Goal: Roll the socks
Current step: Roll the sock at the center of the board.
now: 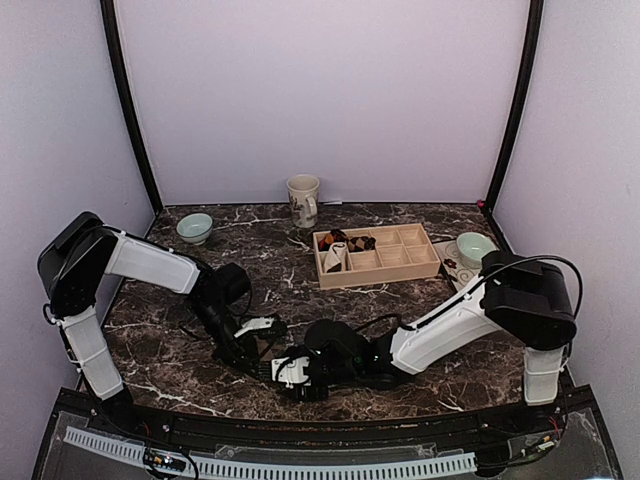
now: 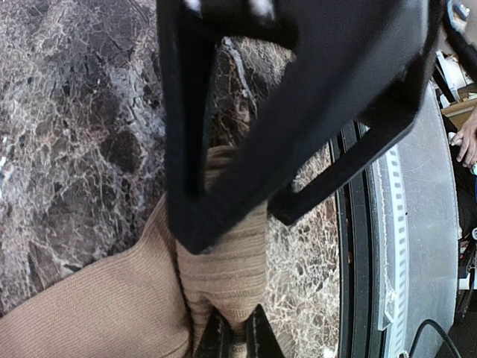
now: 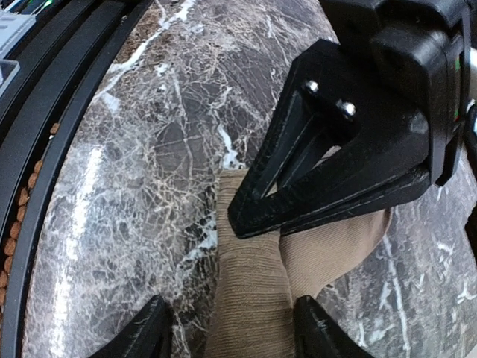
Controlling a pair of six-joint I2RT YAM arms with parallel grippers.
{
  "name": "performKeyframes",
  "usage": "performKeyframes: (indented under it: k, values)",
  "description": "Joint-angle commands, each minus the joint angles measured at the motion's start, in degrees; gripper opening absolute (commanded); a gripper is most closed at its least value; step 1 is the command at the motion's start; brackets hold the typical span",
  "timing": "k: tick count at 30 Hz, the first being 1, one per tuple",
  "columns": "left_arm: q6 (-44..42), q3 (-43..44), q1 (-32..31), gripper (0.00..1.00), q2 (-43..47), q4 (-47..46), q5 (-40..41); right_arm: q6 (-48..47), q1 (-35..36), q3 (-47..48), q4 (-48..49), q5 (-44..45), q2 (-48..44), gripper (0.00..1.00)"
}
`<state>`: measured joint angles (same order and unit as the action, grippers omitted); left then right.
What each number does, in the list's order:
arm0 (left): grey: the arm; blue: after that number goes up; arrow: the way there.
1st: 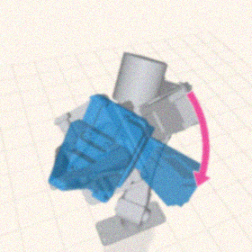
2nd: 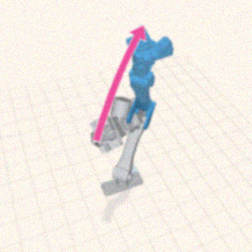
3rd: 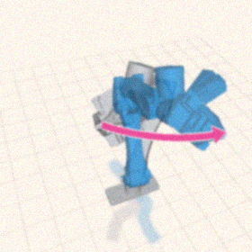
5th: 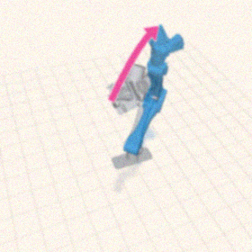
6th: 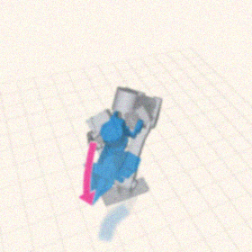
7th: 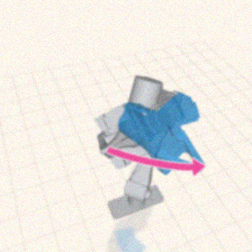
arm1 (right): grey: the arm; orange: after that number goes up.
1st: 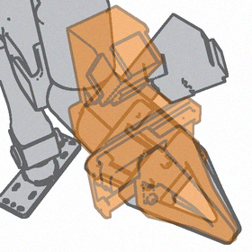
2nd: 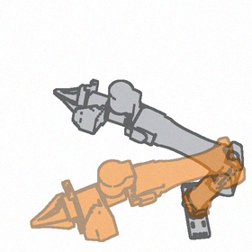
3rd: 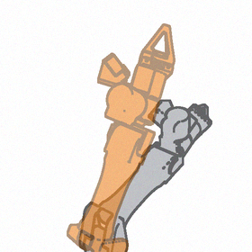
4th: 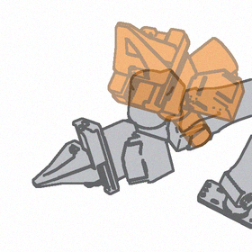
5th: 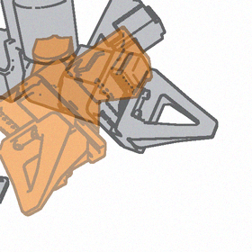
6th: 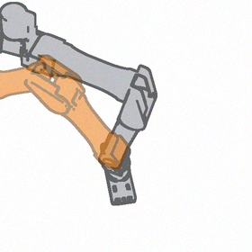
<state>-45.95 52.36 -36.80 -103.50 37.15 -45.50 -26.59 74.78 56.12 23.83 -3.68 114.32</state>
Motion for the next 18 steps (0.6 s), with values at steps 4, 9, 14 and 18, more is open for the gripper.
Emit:
performKeyframes:
  k: [4,9,14,18]
  values:
    - [-0.96,-2.97,-0.2,0.06,-1.76,3.43,9.37,0.1,-0.79,2.7,4.2,-1.75,4.16,0.38]
    - [-0.95,-2.5,-0.2,0.12,-1.65,3.6,9.83,1.0,-0.93,3.53,5.04,-2.07,5.57,0.14]
    - [1.74,-2.26,0.15,0.41,0.65,3.05,11.23,1.36,-0.98,3.04,4.28,-1.43,6.24,0.0]
    - [2.91,-1.97,2.03,0.47,4.47,4.5,11.83,2.19,-0.92,1.95,4.27,0.63,6.42,0.0]
